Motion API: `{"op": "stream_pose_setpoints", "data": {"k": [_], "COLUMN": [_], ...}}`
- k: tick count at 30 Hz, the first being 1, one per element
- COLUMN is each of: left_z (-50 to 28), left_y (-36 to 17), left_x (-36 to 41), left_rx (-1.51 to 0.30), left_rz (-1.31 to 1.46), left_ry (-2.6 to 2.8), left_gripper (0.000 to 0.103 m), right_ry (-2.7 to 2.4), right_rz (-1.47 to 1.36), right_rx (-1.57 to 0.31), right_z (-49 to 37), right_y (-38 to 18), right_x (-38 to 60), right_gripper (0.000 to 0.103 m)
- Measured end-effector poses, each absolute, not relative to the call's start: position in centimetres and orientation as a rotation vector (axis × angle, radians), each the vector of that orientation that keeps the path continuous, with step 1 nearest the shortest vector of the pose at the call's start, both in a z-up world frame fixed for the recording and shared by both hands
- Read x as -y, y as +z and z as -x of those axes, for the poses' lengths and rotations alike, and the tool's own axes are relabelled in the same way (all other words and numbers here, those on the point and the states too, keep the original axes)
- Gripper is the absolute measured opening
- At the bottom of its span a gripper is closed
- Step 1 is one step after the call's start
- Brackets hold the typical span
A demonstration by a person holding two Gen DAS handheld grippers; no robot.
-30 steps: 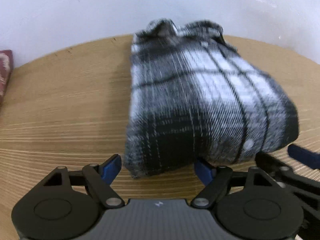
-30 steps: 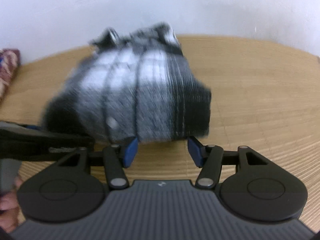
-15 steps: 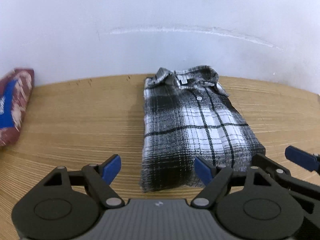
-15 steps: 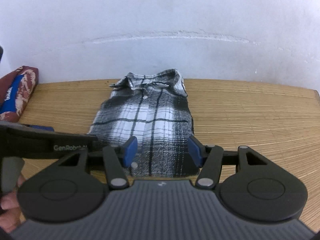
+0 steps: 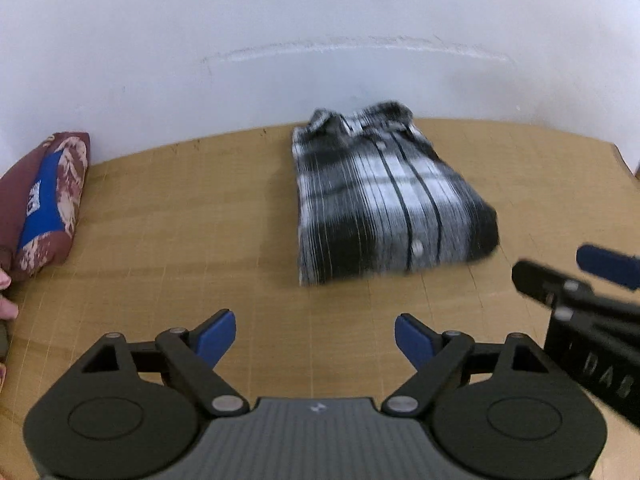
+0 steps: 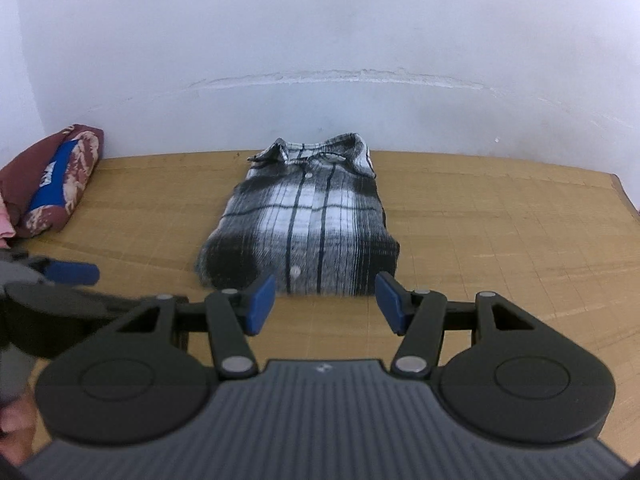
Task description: Fold clothes
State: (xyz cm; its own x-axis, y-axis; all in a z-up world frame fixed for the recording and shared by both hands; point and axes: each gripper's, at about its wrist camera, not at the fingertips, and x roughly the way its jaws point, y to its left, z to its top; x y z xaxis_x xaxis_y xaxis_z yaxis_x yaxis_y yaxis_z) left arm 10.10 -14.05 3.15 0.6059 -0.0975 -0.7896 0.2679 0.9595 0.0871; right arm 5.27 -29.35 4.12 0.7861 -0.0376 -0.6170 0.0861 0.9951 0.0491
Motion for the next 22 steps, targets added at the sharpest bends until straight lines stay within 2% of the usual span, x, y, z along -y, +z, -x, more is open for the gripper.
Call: {"op": "stream_pose_setpoints", "data": {"k": [13,22], "left_z": [-0.4,3.2], "left_y": [3.0,2.5], "left_x": [12.4,11.5], "left_rx": [-0.881,-0.918], "left_rz": [-0.241,-0.225], "left_ry": [-0.313,-0.321], "left_gripper": [0.093,0.093], "right_ry": [-0.072,-0.070], "right_rz": [-0.102,-0.118], "right_rx": [-0.690,-0.708], "right_z": [4.2,7.9], "right_y": [4.2,3.4], "right_x": [27.5,26.2], "right_gripper": [0.058,0.058]}}
